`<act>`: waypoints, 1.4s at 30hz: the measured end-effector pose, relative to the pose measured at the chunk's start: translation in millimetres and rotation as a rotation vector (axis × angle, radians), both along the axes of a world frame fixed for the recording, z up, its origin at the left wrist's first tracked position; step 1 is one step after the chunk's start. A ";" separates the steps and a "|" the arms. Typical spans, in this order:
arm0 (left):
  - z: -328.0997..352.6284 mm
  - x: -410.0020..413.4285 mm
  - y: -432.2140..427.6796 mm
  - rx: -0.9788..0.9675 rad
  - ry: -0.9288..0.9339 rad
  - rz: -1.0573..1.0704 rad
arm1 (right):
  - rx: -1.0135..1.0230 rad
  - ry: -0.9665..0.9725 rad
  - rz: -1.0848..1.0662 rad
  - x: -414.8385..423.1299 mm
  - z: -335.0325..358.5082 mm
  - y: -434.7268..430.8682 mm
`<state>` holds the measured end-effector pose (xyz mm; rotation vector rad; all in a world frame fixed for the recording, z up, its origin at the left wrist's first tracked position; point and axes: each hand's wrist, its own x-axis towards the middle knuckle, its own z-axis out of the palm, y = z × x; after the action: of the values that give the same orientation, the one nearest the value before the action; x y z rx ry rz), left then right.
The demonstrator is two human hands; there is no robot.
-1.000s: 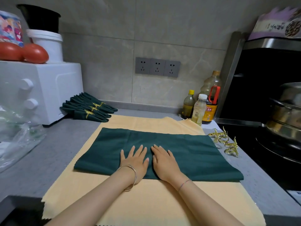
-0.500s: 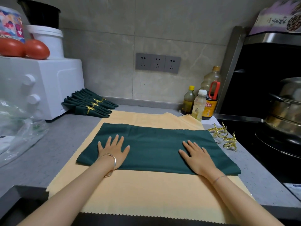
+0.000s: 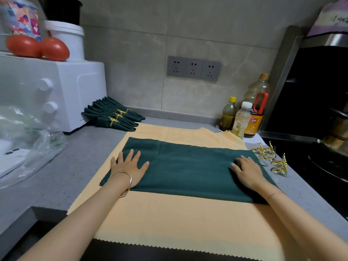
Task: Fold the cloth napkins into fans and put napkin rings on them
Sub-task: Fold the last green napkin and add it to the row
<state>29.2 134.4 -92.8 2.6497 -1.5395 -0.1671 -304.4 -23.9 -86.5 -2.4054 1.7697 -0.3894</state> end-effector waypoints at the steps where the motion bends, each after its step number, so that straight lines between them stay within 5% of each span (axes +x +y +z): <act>1: -0.6 0.2 -0.4 -0.003 0.002 0.001 | -0.018 -0.048 0.060 17.6 5.1 -0.5; 7: -4.2 2.1 -2.1 -0.027 0.003 -0.007 | 0.056 -0.067 0.324 135.7 26.0 -15.0; 14: -8.0 4.5 -3.3 -0.057 -0.002 -0.007 | 0.039 0.089 0.287 205.8 21.4 -44.0; 22: -6.6 3.3 -3.2 -0.067 0.009 0.003 | 0.217 0.039 0.489 291.1 38.1 -24.0; 25: -6.9 3.2 -3.2 -0.097 0.027 0.015 | 0.125 -0.055 0.577 313.5 41.3 -9.6; 29: -6.3 2.6 -1.4 -0.274 0.110 0.065 | -0.104 -0.076 0.662 308.7 52.5 7.6; 35: 7.5 1.7 10.9 -0.781 0.552 0.213 | -0.204 -0.144 0.695 239.7 67.2 34.8; 38: 9.3 7.7 17.4 -0.646 0.561 0.123 | -0.257 -0.132 0.695 194.0 65.8 48.2; 42: 9.4 3.6 32.5 -0.165 0.241 -0.004 | -0.351 -0.023 0.710 133.8 55.7 64.7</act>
<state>32.8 166.9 -83.4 2.3999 -1.4171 -0.3307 -170.6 40.8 -30.8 -3.0263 0.7751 -0.6565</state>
